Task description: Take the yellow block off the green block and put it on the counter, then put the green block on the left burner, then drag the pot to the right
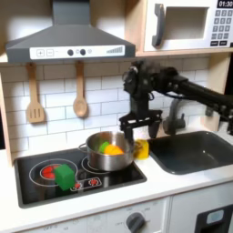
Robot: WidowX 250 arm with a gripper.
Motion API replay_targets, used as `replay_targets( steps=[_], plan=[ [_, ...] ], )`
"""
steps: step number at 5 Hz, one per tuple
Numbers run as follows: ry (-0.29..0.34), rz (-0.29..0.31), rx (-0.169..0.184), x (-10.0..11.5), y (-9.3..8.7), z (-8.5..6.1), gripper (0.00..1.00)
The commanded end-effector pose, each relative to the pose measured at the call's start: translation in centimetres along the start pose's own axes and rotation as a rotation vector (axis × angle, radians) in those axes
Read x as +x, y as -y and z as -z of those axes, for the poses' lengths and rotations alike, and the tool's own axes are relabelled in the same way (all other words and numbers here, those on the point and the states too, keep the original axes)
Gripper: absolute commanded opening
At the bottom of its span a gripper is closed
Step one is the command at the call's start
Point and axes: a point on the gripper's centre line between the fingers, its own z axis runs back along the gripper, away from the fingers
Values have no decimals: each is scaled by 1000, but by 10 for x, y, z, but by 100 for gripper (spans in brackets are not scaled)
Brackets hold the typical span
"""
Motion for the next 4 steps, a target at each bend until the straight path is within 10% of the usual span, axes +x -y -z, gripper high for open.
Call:
replay_targets(
  steps=[1, 4],
  plan=[
    [-67, 34, -9, -49, 25, 7, 100],
    [-95, -66, 42, -85, 24, -3, 100]
  ],
)
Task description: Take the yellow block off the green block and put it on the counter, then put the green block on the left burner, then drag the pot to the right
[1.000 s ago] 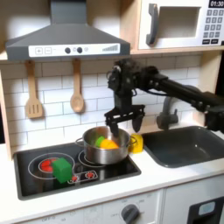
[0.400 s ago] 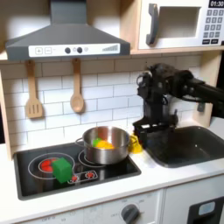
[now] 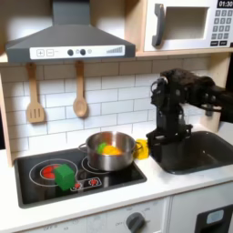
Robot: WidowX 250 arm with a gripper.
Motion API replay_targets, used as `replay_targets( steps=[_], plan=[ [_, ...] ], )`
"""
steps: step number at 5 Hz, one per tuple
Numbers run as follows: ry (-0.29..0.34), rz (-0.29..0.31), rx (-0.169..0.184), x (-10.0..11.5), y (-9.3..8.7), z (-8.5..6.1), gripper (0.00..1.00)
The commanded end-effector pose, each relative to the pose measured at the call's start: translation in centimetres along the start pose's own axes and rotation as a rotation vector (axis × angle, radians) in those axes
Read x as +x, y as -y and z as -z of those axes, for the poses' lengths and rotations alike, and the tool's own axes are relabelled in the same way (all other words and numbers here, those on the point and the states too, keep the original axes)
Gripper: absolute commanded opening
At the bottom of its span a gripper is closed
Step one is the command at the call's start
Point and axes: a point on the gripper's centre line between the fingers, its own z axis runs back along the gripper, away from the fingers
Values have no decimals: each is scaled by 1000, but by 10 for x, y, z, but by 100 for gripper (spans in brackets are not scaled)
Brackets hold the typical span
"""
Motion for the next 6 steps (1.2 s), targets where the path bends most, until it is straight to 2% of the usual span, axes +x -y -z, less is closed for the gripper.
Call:
replay_targets(
  steps=[1, 3, 4, 5, 6],
  plan=[
    [-27, -147, 92, -16, -6, -6, 100],
    [-31, -169, 112, -28, -7, -8, 100],
    [-33, -185, 94, -28, -7, -8, 100],
    [-1, -210, 70, -28, -9, -12, 100],
    [-3, -212, 76, -29, -10, -13, 100]
  ],
)
